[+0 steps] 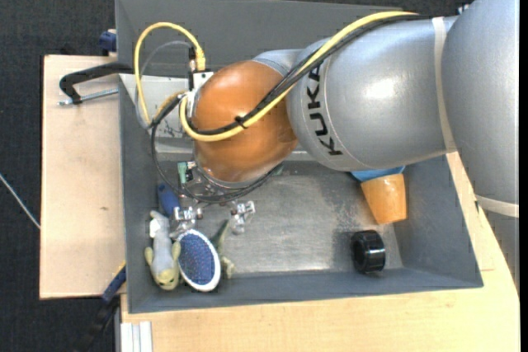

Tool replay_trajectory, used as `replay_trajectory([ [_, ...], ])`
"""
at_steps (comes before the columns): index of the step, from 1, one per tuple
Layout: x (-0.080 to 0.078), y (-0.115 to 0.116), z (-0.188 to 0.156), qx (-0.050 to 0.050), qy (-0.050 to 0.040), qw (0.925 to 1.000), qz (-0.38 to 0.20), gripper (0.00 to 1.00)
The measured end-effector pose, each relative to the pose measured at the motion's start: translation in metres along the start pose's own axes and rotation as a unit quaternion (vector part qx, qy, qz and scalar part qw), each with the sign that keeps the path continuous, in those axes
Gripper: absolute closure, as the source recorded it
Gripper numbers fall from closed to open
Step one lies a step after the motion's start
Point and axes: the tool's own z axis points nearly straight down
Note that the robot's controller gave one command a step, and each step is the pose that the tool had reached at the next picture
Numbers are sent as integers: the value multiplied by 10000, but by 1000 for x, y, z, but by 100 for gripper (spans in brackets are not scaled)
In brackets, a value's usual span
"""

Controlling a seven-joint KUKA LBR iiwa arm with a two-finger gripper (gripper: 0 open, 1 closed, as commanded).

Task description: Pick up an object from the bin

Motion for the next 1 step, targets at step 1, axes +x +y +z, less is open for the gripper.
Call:
replay_trajectory([
  [1,1,-18,10,-13,-11,9894,-1449,0],
])
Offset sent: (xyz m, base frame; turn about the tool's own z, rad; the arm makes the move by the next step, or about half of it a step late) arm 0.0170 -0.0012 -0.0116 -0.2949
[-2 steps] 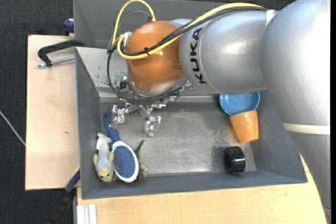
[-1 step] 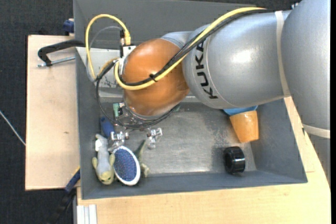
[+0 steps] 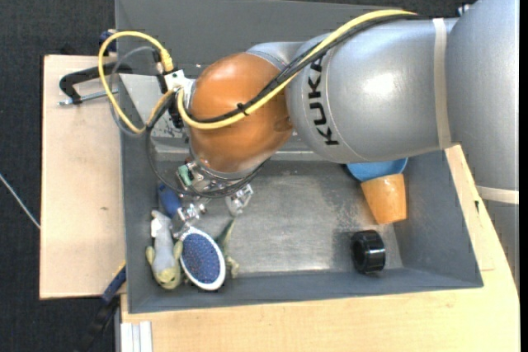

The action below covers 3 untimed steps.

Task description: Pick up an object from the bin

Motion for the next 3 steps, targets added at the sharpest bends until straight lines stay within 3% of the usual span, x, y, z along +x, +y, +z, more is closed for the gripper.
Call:
replay_trajectory([
  [1,4,48,-1,-45,15,9900,-1406,0],
  [2,-6,44,20,-49,4,9753,-2210,0],
  [3,9,23,20,-35,-13,9056,-4240,0],
])
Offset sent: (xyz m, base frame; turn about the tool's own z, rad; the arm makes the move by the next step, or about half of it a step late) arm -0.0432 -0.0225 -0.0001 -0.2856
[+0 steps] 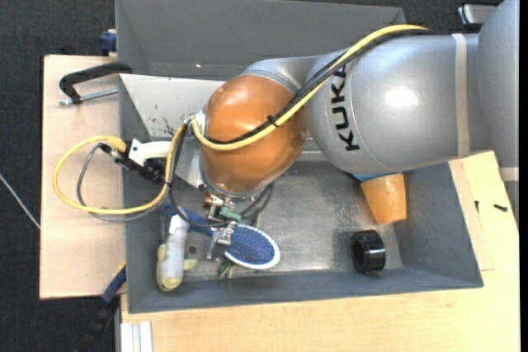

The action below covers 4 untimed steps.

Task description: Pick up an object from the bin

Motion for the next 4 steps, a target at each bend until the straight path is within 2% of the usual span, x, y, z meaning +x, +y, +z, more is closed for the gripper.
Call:
replay_trajectory([
  [1,79,-14,16,8,24,9999,121,0],
  [2,71,7,-32,4,24,9999,-149,0],
  [3,64,65,-28,-36,-3,9997,-259,0],
  [4,64,54,14,0,32,9986,-522,0],
])
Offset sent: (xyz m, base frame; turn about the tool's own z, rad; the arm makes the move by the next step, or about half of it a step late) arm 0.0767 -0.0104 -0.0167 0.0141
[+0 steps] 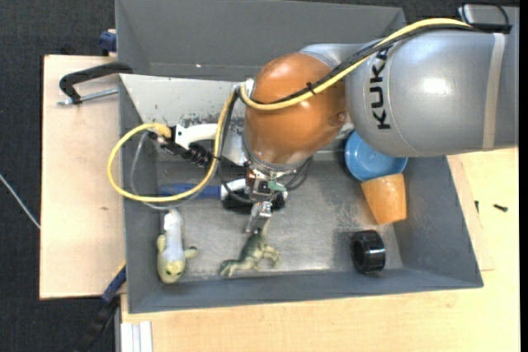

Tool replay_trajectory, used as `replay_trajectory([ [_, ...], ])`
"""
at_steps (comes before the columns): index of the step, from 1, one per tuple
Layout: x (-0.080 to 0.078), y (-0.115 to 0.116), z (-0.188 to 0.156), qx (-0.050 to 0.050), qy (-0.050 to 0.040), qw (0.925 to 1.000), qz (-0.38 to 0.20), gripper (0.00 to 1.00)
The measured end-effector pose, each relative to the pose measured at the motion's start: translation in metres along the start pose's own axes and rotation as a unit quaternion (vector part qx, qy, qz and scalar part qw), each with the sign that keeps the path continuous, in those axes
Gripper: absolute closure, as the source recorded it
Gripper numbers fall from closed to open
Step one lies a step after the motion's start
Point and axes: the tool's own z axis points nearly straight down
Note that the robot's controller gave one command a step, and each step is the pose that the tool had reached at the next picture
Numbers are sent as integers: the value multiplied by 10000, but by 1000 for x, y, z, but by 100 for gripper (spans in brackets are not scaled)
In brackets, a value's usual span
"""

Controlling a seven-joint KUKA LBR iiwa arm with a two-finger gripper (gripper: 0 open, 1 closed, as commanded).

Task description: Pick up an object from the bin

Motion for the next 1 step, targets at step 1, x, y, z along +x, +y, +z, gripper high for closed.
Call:
replay_trajectory([
  [1,-1,0,0,-4,-18,10000,6,100],
])
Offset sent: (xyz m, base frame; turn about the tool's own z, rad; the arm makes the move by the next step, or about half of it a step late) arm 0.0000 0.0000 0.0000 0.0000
